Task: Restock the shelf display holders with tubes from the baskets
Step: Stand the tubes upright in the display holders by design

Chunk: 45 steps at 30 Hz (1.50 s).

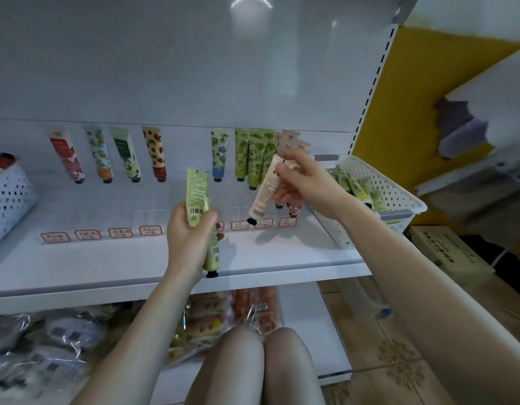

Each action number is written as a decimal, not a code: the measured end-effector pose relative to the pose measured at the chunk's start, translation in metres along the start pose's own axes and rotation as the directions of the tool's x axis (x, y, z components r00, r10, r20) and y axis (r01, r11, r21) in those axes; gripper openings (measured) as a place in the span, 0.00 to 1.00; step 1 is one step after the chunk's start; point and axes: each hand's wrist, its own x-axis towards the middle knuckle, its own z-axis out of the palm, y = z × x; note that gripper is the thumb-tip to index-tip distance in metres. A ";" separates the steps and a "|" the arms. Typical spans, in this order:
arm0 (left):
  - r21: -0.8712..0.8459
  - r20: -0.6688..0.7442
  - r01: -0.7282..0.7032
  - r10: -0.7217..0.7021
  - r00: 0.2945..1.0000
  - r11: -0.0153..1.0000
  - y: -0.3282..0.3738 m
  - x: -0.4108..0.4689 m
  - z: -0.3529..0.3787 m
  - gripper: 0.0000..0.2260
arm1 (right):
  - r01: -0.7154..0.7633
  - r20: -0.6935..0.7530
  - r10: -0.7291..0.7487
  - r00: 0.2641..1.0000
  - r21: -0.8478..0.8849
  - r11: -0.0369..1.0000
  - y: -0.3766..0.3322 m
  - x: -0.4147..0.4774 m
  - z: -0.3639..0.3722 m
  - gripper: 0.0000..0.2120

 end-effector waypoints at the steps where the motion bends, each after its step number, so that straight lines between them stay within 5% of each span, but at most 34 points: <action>1: 0.000 -0.001 0.001 -0.001 1.000 1.000 0.000 -0.001 -0.002 0.06 | 0.019 -0.008 -0.020 1.000 -0.112 0.994 0.003 0.000 0.001 0.10; 3: -0.005 -0.003 0.008 -0.008 1.000 1.000 -0.001 -0.002 -0.006 0.07 | 0.031 -0.020 -0.036 0.999 -0.219 0.975 0.006 -0.001 0.002 0.13; 7: -0.002 -0.004 0.031 -0.031 1.000 1.000 -0.003 -0.005 -0.008 0.07 | -0.034 -0.025 0.031 0.999 -0.151 0.988 0.010 -0.008 0.002 0.10; 12: -0.050 0.015 0.116 -0.116 0.993 0.992 0.001 -0.008 -0.005 0.05 | -0.102 0.072 0.084 0.994 0.301 0.948 0.006 -0.017 0.004 0.08; 17: -0.265 0.226 0.318 -0.262 0.938 0.910 0.019 -0.016 0.002 0.04 | -0.135 0.115 0.081 0.990 0.615 0.777 0.003 -0.018 0.009 0.11; 22: -0.351 0.462 0.435 -0.251 0.851 0.829 0.029 -0.027 0.007 0.16 | -0.140 0.136 0.070 0.988 0.622 0.770 0.002 -0.016 0.014 0.12; 25: -0.343 0.406 0.355 -0.203 0.891 0.870 0.026 -0.029 0.010 0.16 | -0.129 0.153 0.056 0.987 0.529 0.839 0.001 -0.016 0.012 0.12; 30: 0.005 0.241 -0.025 0.023 0.970 1.000 0.009 -0.027 0.011 0.18 | -0.050 0.027 0.048 0.998 0.099 0.994 0.002 -0.014 0.004 0.12; 36: -0.015 0.173 0.003 -0.001 0.985 1.000 -0.005 -0.015 0.007 0.12 | -0.048 -0.091 0.043 0.995 -0.054 0.997 -0.004 -0.011 -0.011 0.10; 40: 0.008 0.111 -0.021 0.019 0.994 1.000 -0.009 -0.004 0.004 0.11 | 0.052 -0.263 -0.153 0.953 -0.354 0.934 -0.009 0.000 -0.023 0.07; 45: 0.018 0.068 -0.069 0.067 0.995 0.997 -0.008 0.004 0.007 0.10 | 0.026 -0.260 -0.260 0.930 -0.659 0.751 -0.009 0.011 -0.023 0.12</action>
